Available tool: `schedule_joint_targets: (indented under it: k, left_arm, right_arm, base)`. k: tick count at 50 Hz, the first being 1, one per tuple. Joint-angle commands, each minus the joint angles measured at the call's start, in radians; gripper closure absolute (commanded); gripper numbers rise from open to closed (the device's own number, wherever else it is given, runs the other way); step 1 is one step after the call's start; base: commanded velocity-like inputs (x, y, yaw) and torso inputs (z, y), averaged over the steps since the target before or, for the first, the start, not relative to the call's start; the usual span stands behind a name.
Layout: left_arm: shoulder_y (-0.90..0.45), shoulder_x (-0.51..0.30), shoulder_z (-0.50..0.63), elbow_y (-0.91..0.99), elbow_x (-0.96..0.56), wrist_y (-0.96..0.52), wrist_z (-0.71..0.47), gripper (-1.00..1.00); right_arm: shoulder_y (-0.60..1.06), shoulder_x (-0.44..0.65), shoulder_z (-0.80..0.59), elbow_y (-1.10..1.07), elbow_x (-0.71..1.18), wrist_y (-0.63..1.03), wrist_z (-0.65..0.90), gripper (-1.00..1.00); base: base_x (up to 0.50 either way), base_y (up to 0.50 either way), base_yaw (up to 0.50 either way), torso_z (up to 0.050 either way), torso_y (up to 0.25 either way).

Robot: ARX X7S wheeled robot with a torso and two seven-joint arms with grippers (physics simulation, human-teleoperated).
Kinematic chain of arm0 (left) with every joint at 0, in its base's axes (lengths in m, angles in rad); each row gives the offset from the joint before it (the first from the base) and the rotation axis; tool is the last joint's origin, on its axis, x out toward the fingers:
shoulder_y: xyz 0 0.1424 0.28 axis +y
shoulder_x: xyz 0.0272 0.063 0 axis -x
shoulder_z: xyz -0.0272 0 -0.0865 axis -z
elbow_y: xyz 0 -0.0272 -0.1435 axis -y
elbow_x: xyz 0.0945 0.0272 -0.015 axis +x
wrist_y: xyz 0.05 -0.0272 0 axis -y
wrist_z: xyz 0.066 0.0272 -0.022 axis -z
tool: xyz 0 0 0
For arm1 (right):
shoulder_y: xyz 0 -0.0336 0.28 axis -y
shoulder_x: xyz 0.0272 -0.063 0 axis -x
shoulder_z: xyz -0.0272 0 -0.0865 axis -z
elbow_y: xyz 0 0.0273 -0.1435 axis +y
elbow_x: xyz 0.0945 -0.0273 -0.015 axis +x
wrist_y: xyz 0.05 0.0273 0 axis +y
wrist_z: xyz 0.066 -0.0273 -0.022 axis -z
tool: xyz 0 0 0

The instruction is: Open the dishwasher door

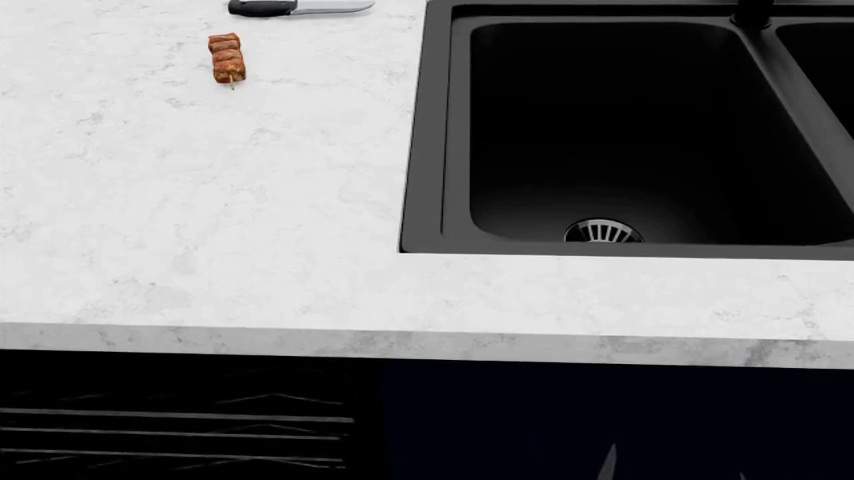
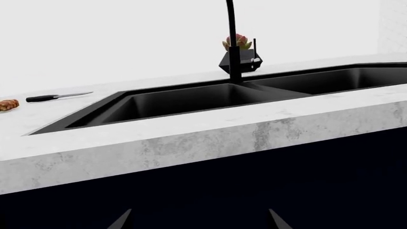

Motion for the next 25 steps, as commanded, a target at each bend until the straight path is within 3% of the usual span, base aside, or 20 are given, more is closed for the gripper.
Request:
schedule_joint_targets:
  k: [1, 25]
  left_arm:
    - [0.08, 0.002, 0.065, 0.03, 0.056, -0.004, -0.076, 1.0]
    - [0.077, -0.01, 0.062, -0.019, -0.177, -0.003, 0.01, 1.0]
  right_arm:
    - [0.004, 0.002, -0.006, 0.002, 0.002, 0.0, 0.001, -1.0]
    - [0.016, -0.003, -0.029, 0.008, -0.004, -0.001, 0.007, -1.0]
  base:
    - [0.0, 0.0, 0.0, 0.0, 0.0]
    - [0.0, 0.0, 0.0, 0.001, 0.0]
